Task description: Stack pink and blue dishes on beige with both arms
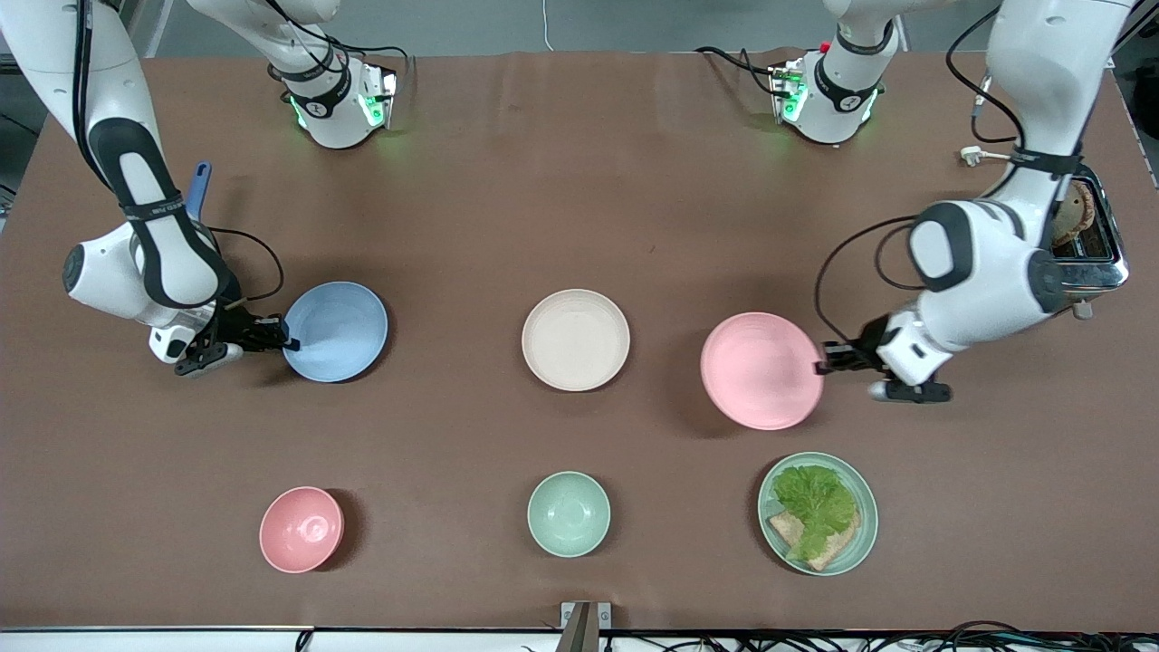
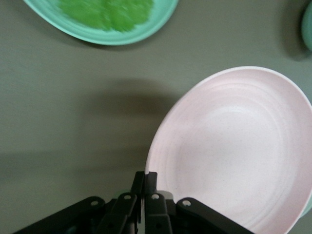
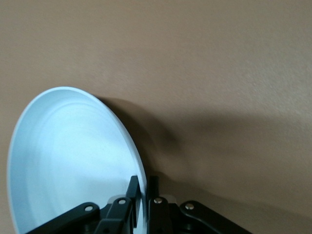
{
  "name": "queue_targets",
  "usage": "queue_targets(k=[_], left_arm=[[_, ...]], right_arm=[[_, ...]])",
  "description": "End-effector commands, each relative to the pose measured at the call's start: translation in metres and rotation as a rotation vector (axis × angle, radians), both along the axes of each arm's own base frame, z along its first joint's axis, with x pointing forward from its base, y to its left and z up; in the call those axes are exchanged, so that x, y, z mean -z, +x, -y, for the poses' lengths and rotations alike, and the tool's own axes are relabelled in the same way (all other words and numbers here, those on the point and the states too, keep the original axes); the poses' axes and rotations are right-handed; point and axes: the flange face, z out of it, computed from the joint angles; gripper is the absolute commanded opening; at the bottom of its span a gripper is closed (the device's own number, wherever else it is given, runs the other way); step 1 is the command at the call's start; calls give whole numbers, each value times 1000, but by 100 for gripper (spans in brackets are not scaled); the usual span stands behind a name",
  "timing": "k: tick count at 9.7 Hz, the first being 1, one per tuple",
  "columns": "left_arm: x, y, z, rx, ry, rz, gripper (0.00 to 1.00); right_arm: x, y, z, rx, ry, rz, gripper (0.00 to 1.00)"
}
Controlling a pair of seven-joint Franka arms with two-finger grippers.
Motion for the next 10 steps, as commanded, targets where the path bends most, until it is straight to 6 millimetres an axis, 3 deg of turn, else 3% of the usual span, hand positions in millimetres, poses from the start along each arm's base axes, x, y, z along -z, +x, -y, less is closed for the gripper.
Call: queue_targets(k=[1,3,4,5,6,7,10], left_arm=[[17,-37,101,-49,16,-58,0],[34,-60,159,-71,77,-58,0],[44,-79,196,-78,126,-71,0],[47,-82,206,-87,164,-59,0],[49,-87,219,-104,180,-57,0],[57,-103,250,-97,187,-69,0],[72,-100,291,-141,177,-78,0]], right_arm=[[-50,18,20,33,88,-41,0],[-118,49,45,17,64,-155,0],[-151,64,43,31,51,-191,1],[-175,74,35,64,57,-234,1],[-190,80,16,95,44,-275,0],[-206,84,-11,135,25,-291,1],[-222,95,-117,223,-22,-330,1]])
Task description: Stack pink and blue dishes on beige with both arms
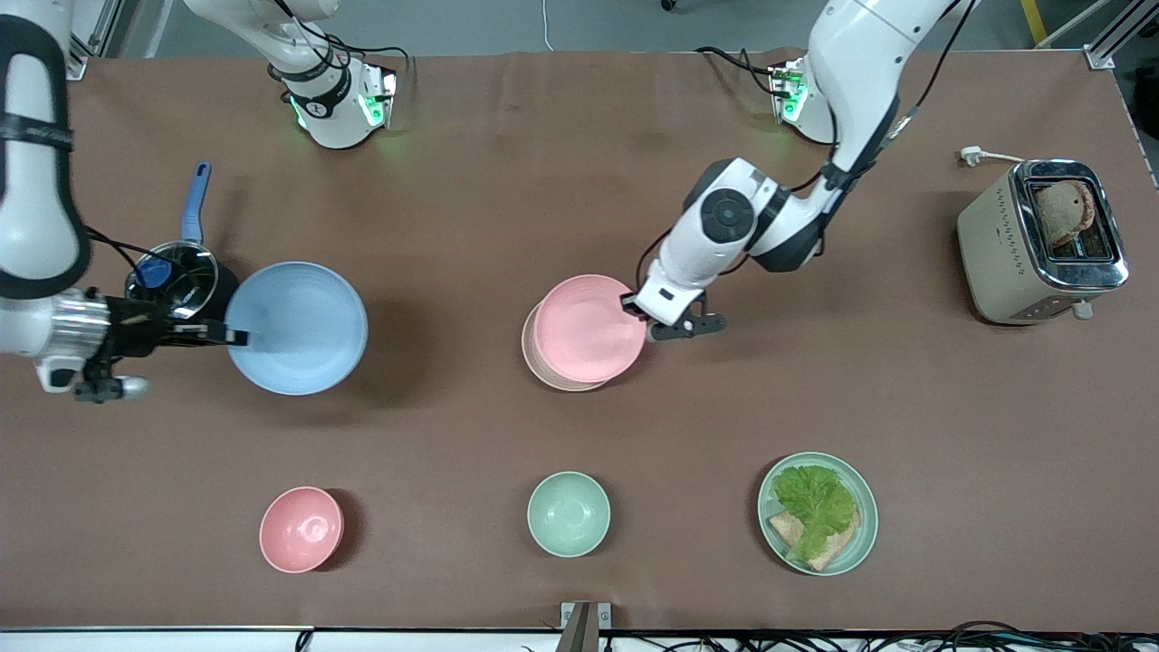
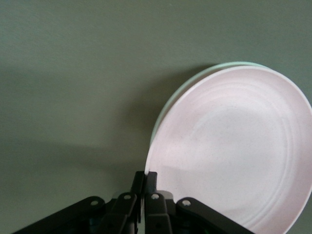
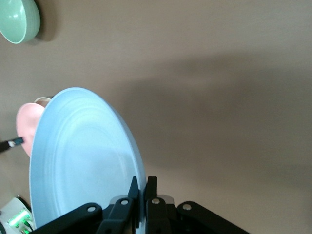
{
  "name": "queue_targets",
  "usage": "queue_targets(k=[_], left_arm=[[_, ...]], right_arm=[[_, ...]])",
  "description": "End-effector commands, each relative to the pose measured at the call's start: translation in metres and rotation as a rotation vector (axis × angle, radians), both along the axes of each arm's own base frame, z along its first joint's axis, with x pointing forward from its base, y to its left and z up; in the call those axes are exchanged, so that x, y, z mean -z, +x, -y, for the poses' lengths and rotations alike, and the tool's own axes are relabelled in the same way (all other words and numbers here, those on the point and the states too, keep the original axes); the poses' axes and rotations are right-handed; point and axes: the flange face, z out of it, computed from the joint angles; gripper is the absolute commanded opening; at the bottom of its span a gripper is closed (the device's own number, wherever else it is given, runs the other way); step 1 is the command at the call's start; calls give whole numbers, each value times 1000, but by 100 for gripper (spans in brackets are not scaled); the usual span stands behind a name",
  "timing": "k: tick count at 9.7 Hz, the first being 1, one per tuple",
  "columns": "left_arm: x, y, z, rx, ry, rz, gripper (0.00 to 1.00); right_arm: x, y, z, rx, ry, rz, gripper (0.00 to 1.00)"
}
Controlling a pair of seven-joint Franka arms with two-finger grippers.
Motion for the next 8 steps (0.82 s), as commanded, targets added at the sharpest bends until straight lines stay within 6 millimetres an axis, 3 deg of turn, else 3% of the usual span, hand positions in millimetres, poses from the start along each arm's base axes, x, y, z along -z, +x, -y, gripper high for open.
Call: queue_targets(k=[1,3,5,6,7,8], left_arm=[[27,8,12,-17,15,-3,0],[34,10,12,-16,19,-8,1],[37,10,4,-13,37,-14,5],[37,10,3,-14,38,-15,27],[36,11,4,-16,35,-12,71],[26,14,1,-20,33,1,100]], right_arm=[[-12,-3,-65,57,-60,-15,1],[-8,-12,-135,119,-67,-19,1],[13,-32,-200,173,-68,-1,0],[27,-45,-232,212,-65,21,1],[37,-58,-253,226,-63,35,0],[50,-71,-269,231,-67,44,0]])
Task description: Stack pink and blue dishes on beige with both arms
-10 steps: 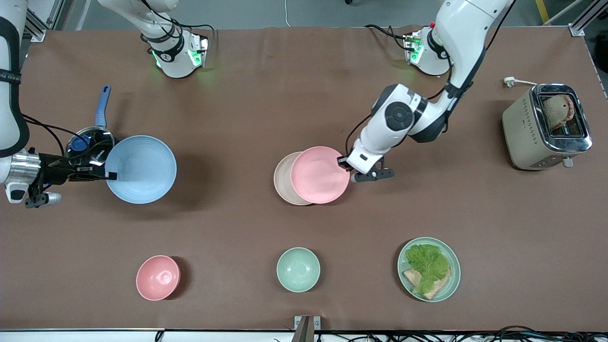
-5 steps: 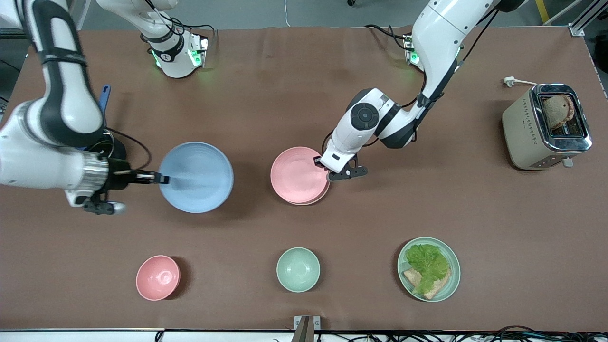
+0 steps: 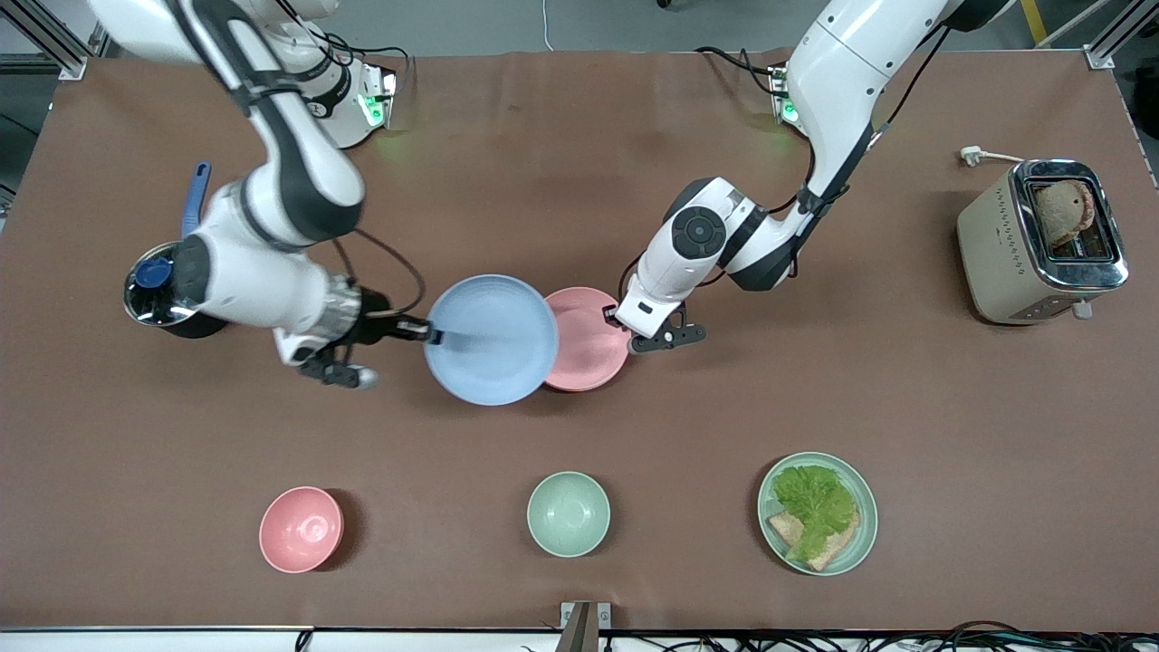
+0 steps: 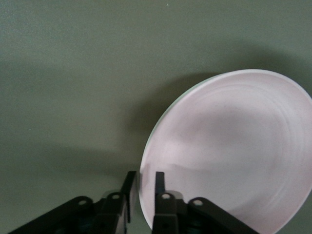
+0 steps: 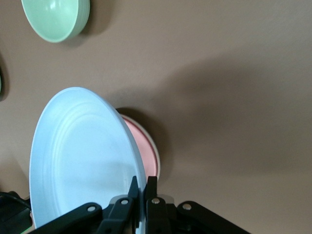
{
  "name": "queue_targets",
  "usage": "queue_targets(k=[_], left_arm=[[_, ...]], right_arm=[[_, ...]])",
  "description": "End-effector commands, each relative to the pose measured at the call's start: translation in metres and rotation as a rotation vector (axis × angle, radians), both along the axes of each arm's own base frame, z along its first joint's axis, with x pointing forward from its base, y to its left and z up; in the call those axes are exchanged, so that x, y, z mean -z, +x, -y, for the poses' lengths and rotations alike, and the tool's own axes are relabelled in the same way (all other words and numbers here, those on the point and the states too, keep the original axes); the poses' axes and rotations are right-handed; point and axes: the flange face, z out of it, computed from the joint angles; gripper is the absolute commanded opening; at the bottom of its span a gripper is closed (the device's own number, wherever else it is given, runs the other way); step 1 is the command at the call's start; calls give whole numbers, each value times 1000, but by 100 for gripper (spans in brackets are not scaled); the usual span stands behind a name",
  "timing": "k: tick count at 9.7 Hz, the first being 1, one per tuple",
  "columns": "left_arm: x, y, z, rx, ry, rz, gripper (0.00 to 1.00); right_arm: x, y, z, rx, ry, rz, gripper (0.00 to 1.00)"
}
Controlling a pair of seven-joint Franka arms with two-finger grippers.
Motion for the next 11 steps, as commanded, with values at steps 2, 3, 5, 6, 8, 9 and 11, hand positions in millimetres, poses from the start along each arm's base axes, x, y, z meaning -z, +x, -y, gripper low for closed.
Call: queue_targets(k=[2,3,5,6,8,9,11], left_arm=[[-51,21,-30,-25,62,17,100],[-88,45,-68,-65,84,34,100],[-168,82,-130,-53,112,98,100],[-209,106,-167,-9,133,104,100],[-296,130,-225,72,171,75,100],[-329,129,-250,136,187,48,100],[-376,113,-295,235,207,67,100]], right_arm=[[28,-41,-27,38,-33,60,1],[37,-49,-34,40,-34,86,1],[55,-62,-61,64,-17,99,1],[61,-64,-67,61,-14,104,1],[81,-72,-88,61,0,138,1],[92,-72,-93,72,7,156,1],[102,-74,-98,74,10,158,2]])
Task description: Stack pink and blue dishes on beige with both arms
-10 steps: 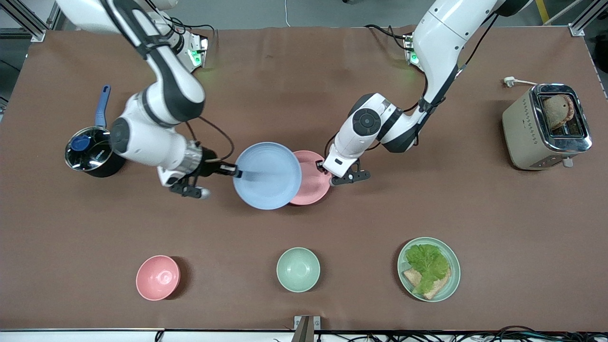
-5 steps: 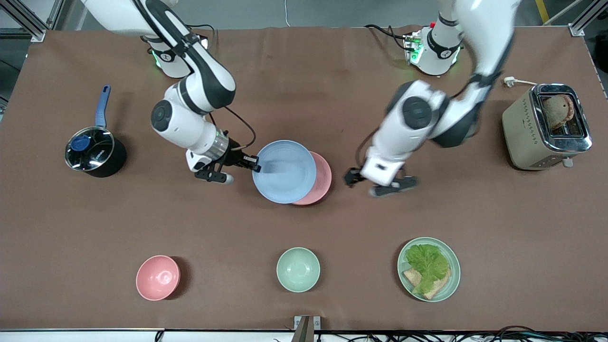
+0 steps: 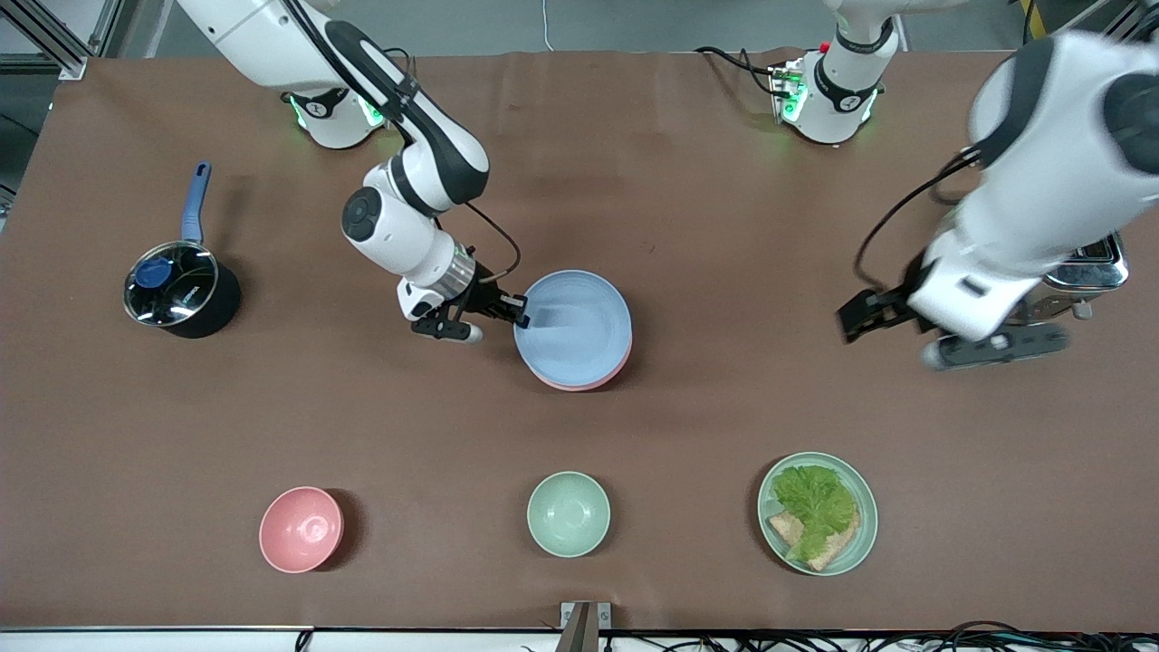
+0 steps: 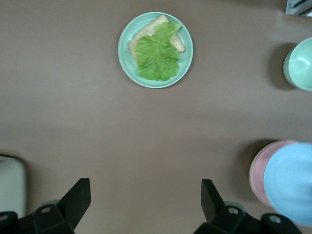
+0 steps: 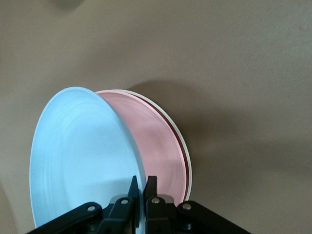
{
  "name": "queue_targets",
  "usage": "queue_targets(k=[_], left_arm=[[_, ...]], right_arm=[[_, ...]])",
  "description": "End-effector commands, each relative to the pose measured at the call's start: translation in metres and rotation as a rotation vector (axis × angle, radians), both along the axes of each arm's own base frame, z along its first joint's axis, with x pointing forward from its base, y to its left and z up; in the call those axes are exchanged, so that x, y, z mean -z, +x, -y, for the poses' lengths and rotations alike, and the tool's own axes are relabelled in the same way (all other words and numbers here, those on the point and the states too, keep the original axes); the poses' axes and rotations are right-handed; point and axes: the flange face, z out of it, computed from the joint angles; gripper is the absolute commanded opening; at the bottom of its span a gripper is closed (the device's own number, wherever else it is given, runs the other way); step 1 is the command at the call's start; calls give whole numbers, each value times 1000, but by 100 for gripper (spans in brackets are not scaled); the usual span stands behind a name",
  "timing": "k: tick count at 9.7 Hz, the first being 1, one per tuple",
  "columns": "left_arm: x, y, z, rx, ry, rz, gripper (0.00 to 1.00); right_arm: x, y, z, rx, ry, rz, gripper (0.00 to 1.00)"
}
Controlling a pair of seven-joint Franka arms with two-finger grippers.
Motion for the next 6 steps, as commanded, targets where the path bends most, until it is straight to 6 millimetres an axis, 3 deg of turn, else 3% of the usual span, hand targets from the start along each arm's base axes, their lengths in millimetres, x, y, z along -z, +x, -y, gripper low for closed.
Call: queue_targets(k=[1,3,4,6], left_arm=[[-25,-14,-25,71,34,8,100],[-54,-33,-37,149,54,39,100],[-54,-44,-35,189,72,29,100],[-56,-72,-50,178,100,-14,100]], right_arm=[[10,-1,-6,22,5,18,2],[20,-4,-8,21,4,15,3],[24,-4,-7,23,2,10,6],[29,-6,-7,23,-1,1,14]])
